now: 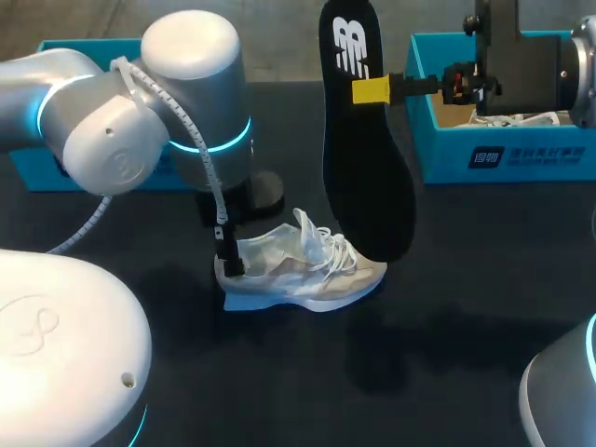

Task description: Take the shoe out of the shoebox, open the shoe tongue, remove and reinsert the insole, then place the shoe into the shoebox

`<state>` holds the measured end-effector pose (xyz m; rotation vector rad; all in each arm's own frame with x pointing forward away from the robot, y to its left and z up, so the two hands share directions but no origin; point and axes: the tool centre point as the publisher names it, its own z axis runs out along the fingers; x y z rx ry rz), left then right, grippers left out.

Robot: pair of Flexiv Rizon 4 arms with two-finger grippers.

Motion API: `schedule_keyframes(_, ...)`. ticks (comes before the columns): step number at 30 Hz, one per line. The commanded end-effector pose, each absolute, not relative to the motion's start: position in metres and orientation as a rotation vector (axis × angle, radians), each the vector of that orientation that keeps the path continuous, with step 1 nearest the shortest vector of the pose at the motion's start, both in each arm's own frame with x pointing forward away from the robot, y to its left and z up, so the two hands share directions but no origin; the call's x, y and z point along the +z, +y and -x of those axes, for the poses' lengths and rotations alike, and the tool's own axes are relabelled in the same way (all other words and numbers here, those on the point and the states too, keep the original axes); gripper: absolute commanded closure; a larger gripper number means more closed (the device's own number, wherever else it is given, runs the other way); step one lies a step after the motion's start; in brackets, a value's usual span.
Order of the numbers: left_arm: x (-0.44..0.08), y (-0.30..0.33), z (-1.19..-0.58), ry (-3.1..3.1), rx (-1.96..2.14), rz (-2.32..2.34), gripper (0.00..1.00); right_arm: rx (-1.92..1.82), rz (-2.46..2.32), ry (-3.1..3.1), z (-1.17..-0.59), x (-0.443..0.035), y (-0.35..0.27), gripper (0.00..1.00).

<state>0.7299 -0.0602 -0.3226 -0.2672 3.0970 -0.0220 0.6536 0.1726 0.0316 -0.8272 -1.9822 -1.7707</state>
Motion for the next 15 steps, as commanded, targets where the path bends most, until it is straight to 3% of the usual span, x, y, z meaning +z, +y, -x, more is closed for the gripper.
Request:
schedule_keyframes(1, -0.322, -0.059, -0.729, 3.098, -0.026, 0.267, 0.00, -1.768, 0.830, -1.984, -0.656, 0.031, 0.177, 1.00)
schedule_keyframes(15, -0.323, -0.075, -0.754, 3.079, -0.035, 0.354, 0.00, -1.768, 0.830, -1.984, -0.656, 0.031, 0.177, 1.00)
